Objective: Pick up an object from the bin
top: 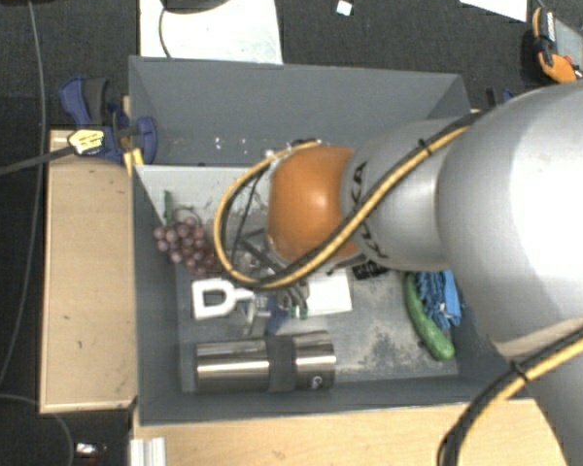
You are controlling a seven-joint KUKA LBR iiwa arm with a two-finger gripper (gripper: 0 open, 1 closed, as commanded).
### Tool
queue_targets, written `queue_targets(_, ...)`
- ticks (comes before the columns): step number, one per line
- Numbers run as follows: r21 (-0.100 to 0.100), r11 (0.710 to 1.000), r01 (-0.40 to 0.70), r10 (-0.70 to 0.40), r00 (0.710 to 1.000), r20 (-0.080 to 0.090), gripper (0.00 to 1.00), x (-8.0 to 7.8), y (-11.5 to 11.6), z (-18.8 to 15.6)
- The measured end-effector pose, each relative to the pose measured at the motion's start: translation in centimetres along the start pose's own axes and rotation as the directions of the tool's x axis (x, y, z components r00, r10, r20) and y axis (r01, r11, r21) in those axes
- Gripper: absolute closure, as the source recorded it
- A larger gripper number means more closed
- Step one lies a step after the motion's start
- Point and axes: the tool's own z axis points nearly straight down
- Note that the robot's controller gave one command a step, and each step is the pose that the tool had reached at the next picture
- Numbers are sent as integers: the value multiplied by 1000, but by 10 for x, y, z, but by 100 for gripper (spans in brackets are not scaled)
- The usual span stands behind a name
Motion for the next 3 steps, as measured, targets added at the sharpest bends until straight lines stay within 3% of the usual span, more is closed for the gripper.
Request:
queue_targets(1,3,999,-40,40,999,-5,100,-2,20,3)
queue_targets(2,3,999,-41,41,999,-5,100,-2,20,3)
queue_targets(3,6,999,-42,42,999,-13,100,-1,19,-22)
